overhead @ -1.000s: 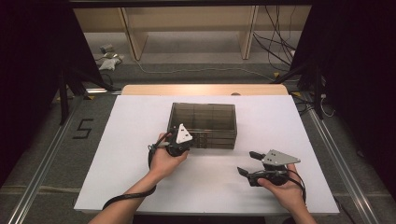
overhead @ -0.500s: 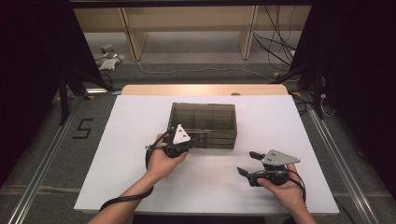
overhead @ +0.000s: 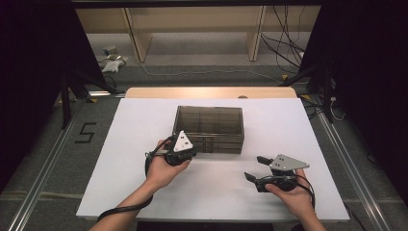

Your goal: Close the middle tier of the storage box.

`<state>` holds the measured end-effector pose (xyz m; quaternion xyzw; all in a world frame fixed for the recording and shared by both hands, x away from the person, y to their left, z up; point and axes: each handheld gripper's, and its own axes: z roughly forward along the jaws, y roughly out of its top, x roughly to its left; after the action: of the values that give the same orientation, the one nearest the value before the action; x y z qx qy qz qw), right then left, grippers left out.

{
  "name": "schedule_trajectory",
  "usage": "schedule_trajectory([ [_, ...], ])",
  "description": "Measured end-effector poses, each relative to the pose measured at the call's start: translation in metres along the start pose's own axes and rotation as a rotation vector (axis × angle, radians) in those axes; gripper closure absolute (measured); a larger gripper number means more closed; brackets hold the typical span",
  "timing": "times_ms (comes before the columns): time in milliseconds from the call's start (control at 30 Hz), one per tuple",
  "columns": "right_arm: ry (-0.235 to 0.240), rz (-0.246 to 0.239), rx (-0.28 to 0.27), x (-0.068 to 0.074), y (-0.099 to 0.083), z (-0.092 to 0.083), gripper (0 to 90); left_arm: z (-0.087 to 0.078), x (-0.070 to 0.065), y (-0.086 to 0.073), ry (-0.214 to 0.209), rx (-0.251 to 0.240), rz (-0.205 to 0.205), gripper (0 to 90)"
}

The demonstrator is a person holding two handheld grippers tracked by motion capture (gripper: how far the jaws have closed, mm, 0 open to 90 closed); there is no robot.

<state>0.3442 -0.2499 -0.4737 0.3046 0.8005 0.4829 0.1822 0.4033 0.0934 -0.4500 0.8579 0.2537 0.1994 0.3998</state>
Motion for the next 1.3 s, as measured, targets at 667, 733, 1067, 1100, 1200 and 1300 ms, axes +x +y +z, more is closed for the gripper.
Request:
schedule_trajectory([
  [667, 0.001, 0.001, 0.003, 0.0, 0.0, 0.001, 24.1, -0.028, 0.003, -0.01, -0.004, -0.016, -0.012, 77.7],
  [733, 0.001, 0.001, 0.002, 0.0, 0.0, 0.001, 24.1, -0.031, 0.005, -0.012, -0.002, -0.016, -0.013, 76.9],
  [1067, 0.0, 0.004, 0.002, 0.001, 0.0, 0.0, 24.1, -0.043, 0.007, -0.02, -0.006, -0.014, -0.027, 73.3],
  [1100, 0.001, 0.003, 0.003, 0.001, 0.0, 0.0, 24.1, -0.045, 0.007, -0.021, -0.007, -0.011, -0.027, 72.9],
  [1200, 0.002, 0.005, 0.002, 0.0, 0.0, 0.001, 24.1, -0.048, 0.008, -0.025, -0.002, -0.016, -0.031, 71.4],
  [1300, 0.001, 0.003, 0.003, 0.001, 0.0, 0.0, 24.1, -0.052, 0.01, -0.029, 0.009, -0.018, -0.039, 69.7],
])
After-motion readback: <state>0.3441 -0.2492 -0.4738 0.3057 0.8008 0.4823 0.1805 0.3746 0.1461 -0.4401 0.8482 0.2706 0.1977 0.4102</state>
